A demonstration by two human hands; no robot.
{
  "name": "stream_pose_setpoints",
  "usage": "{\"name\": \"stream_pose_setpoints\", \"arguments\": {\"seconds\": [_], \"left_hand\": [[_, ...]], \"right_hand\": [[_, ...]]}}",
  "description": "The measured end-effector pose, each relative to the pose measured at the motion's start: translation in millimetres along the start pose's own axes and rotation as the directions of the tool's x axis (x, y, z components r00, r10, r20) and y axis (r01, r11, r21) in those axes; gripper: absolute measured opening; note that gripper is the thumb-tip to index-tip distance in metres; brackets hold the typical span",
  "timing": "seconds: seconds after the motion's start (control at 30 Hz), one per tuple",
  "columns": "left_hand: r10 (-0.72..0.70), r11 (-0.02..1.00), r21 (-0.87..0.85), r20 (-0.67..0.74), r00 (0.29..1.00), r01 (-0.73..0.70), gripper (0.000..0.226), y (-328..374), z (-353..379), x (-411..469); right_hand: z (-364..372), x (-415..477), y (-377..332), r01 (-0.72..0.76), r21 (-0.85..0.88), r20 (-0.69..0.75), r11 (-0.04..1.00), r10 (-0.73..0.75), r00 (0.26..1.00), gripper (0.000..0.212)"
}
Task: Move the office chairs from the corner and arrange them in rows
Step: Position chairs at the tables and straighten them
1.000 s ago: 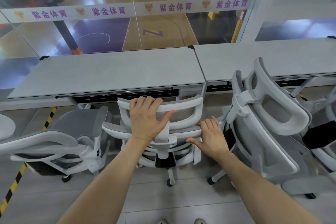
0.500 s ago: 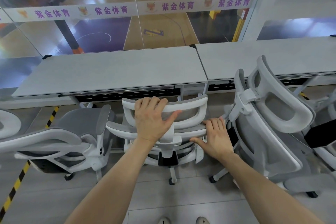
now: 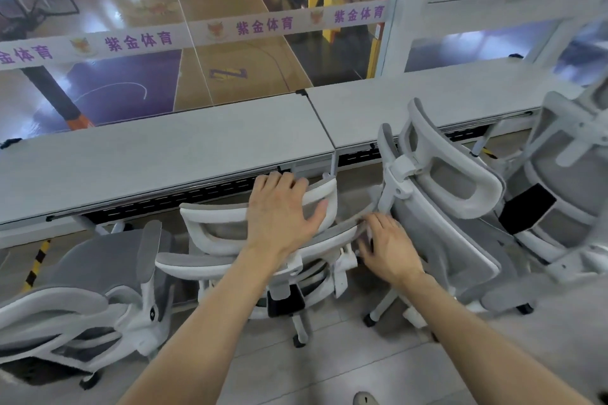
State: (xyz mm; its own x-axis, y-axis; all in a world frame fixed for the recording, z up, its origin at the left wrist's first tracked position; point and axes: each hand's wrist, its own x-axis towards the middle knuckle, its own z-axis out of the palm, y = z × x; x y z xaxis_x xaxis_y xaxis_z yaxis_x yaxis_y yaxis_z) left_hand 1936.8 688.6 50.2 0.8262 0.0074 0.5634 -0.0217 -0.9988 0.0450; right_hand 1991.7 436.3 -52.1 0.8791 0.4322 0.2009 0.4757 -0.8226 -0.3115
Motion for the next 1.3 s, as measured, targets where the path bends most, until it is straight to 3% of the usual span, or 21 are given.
{"name": "stream_pose_setpoints", "arguments": {"seconds": [0.17, 0.33, 0.5, 0.73, 0.97, 1.1, 1.2, 1.3], "left_hand": [[0.177, 0.982, -0.094, 0.122, 0.977, -0.167, 0.040, 55.7, 29.8, 45.6], [0.327, 0.941, -0.162, 0.201, 0.923, -0.298, 0.045, 116.4, 58.7, 71.5], [0.282, 0.945, -0.225, 0.186, 0.941, -0.238, 0.052, 153.0, 63.6, 96.8], [0.382, 0.913, -0.238, 0.212, 0.900, -0.331, 0.072, 180.7, 89.7, 152.0], [0.457, 0.878, -0.277, 0.243, 0.856, -0.390, 0.076, 213.2, 118.3, 179.2], [0.490, 0.845, -0.347, 0.192, 0.851, -0.408, 0.082, 227.9, 127.7, 185.2], [0.469, 0.845, -0.364, 0.152, 0.870, -0.392, 0.078, 248.6, 132.9, 183.6], [0.406, 0.854, -0.386, 0.080, 0.910, -0.347, 0.076, 271.2, 136.4, 175.5]], "right_hand": [[-36.2, -44.8, 43.2, -0.281, -0.100, -0.310, 0.954, 0.239, 0.920, 0.039], [-47.9, -66.0, 93.5, -0.527, -0.236, -0.300, 0.816, 0.455, 0.838, 0.056], [-31.2, -43.6, 132.3, -0.472, -0.121, -0.133, 0.873, 0.457, 0.879, 0.053], [-21.9, -57.8, 171.4, -0.222, -0.125, -0.246, 0.967, 0.186, 0.951, 0.034], [-47.3, -96.7, 231.4, -0.064, -0.124, -0.149, 0.990, 0.045, 0.988, 0.051], [-72.9, -120.3, 269.2, -0.090, -0.187, -0.140, 0.978, 0.064, 0.988, 0.048], [-86.1, -131.6, 279.2, -0.198, -0.245, -0.223, 0.949, 0.144, 0.964, 0.065], [-83.5, -132.7, 280.2, -0.337, -0.193, -0.313, 0.922, 0.267, 0.911, 0.074]]}}
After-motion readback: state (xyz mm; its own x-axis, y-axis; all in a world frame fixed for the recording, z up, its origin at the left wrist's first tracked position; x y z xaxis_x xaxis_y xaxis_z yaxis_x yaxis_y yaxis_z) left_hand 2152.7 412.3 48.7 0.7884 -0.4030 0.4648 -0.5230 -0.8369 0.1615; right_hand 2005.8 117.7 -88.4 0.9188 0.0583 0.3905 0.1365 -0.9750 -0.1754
